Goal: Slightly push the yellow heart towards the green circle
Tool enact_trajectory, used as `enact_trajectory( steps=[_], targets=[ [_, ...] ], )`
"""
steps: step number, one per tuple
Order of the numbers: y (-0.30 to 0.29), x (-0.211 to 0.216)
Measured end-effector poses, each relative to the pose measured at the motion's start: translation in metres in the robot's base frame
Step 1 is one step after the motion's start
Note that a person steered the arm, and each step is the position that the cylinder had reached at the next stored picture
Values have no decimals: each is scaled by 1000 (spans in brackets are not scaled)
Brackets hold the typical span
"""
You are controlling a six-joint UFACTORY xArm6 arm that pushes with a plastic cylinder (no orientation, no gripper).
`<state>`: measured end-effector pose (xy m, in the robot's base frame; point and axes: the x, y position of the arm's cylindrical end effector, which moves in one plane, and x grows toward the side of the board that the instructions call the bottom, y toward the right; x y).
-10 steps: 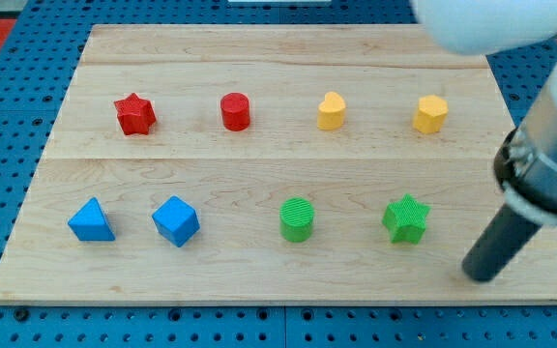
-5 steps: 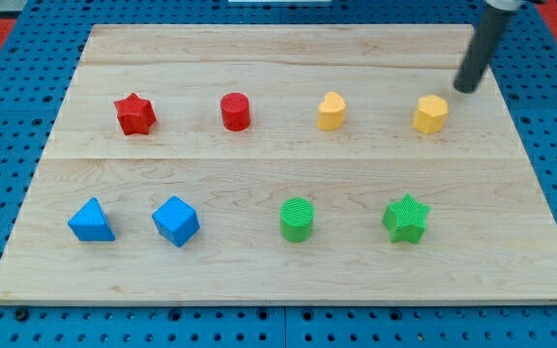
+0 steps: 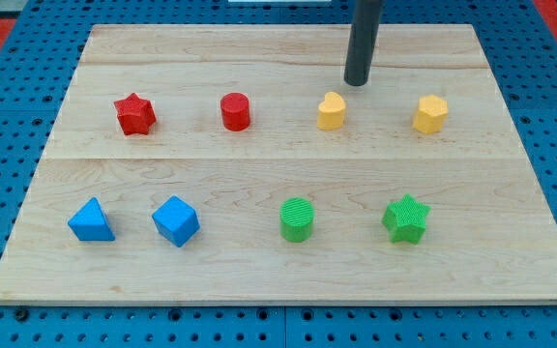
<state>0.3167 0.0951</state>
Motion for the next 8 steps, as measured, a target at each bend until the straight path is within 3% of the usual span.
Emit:
enact_trajectory(
  steps=[3,8],
  targets=[
    [4,48],
    [-26,32]
  ],
)
